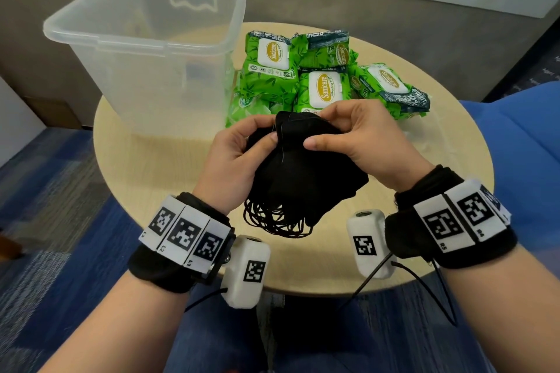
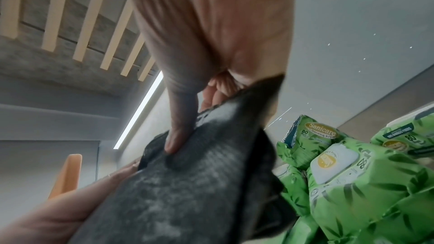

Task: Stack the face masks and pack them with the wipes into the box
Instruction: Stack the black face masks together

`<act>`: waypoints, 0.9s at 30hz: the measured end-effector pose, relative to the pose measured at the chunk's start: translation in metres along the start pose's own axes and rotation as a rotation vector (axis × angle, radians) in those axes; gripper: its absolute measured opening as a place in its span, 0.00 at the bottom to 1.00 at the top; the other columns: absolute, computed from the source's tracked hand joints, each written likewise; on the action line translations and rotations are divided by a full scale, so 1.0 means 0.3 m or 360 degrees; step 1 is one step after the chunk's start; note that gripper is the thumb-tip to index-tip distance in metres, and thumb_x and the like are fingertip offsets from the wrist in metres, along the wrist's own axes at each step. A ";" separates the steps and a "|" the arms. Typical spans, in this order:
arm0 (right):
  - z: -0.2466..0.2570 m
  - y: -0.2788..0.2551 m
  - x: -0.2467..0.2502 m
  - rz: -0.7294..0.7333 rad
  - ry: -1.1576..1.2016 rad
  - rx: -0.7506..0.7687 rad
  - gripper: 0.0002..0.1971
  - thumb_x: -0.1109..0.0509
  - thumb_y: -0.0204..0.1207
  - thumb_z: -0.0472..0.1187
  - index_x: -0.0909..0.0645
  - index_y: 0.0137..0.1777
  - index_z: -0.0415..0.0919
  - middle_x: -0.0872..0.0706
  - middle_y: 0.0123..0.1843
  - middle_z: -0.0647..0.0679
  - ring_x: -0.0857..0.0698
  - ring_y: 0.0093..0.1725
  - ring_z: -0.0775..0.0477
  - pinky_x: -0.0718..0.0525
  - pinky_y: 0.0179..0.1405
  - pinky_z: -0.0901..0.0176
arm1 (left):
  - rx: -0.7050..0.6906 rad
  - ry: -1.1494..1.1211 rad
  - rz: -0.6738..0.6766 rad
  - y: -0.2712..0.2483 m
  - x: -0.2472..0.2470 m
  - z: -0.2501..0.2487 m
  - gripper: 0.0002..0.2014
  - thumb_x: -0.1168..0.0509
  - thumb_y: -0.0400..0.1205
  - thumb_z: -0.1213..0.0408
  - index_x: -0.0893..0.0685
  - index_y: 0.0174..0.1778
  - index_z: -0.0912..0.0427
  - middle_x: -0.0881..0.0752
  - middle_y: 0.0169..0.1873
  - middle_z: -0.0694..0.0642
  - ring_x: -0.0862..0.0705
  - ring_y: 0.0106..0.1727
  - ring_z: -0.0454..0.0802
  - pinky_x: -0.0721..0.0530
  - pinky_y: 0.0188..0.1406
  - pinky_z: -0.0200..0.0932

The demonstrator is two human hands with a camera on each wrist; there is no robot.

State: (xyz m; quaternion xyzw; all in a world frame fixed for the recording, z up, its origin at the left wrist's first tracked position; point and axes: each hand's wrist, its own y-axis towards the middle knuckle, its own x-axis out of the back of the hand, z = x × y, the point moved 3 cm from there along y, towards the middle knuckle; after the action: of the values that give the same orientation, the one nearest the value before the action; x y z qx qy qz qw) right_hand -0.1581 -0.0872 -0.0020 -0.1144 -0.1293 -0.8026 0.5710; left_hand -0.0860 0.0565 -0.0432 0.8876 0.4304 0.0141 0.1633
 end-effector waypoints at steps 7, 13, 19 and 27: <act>-0.017 0.008 0.031 -0.0369 -0.0234 0.0080 0.11 0.17 0.59 0.33 0.17 0.32 0.46 0.17 0.38 0.46 0.19 0.39 0.51 0.20 0.44 0.56 | 0.0084 -0.0130 0.0089 -0.015 0.002 -0.006 0.16 0.41 0.81 0.79 0.21 0.55 0.52 0.11 0.32 0.48 0.14 0.32 0.41 0.16 0.30 0.34; 0.009 -0.007 0.077 -0.0310 -0.0433 0.0110 0.11 0.21 0.64 0.38 0.22 0.36 0.48 0.14 0.39 0.36 0.17 0.38 0.37 0.17 0.45 0.39 | -0.0047 -0.0017 -0.0143 -0.003 0.039 -0.007 0.18 0.42 0.82 0.81 0.25 0.54 0.50 0.13 0.34 0.53 0.14 0.31 0.40 0.17 0.27 0.33; 0.043 -0.015 0.112 -0.0242 -0.0912 0.0129 0.18 0.34 0.69 0.29 0.18 0.49 0.53 0.14 0.40 0.38 0.21 0.35 0.48 0.22 0.38 0.53 | -0.0232 0.0311 -0.0356 0.011 0.077 0.014 0.16 0.39 0.81 0.74 0.21 0.44 0.43 0.16 0.36 0.39 0.19 0.36 0.39 0.20 0.35 0.35; 0.089 -0.038 0.046 0.0462 -0.0304 -0.0202 0.21 0.47 0.72 0.17 0.19 0.53 0.34 0.11 0.48 0.40 0.13 0.39 0.46 0.19 0.38 0.63 | -0.0150 0.0364 -0.0333 0.026 0.069 0.031 0.18 0.40 0.81 0.77 0.13 0.44 0.48 0.11 0.37 0.34 0.14 0.47 0.32 0.21 0.50 0.28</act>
State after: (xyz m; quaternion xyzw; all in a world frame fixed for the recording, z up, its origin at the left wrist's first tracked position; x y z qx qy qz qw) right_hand -0.1725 -0.0869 0.0268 -0.2435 -0.1143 -0.7038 0.6576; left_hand -0.0657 0.0654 -0.0520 0.8218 0.5352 0.1183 0.1553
